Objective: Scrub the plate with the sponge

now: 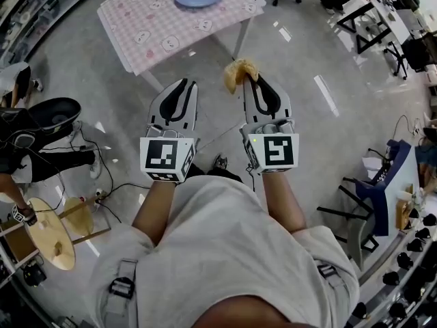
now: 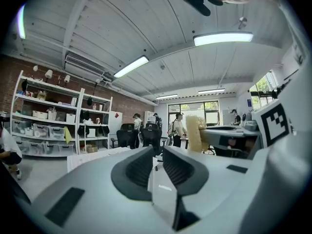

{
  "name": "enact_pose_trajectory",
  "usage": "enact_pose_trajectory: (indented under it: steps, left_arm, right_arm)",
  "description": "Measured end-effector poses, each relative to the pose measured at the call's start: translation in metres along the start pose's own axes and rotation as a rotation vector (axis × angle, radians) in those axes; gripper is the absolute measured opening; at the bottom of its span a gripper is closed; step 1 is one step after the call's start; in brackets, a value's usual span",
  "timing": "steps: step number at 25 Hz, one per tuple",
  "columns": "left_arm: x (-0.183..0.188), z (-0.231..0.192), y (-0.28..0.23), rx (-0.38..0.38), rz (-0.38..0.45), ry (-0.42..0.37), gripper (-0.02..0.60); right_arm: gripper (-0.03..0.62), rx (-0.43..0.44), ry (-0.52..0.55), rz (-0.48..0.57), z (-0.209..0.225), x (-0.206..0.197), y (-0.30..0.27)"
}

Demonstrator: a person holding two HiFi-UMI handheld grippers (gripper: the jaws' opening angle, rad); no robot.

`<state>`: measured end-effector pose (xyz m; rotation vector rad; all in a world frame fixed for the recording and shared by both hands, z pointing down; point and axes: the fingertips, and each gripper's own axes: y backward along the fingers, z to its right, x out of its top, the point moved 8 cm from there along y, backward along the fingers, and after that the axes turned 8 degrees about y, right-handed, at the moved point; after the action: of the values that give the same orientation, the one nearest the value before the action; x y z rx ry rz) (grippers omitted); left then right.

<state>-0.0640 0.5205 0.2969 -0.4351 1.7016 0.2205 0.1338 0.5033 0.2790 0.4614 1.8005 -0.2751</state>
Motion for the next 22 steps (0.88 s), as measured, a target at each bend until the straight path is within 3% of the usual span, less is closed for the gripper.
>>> enact_pose_trajectory:
  steps: [10, 22]
  left_arm:
    - [-0.012, 0.027, -0.016, 0.043, -0.030, -0.028, 0.071]
    - [-0.028, 0.002, -0.083, -0.015, -0.091, -0.012, 0.069]
  right_arm:
    - [0.044, 0.056, -0.061, 0.012, 0.025, -0.016, 0.006]
    - [0.044, 0.020, -0.080, -0.068, 0.045, -0.055, -0.039]
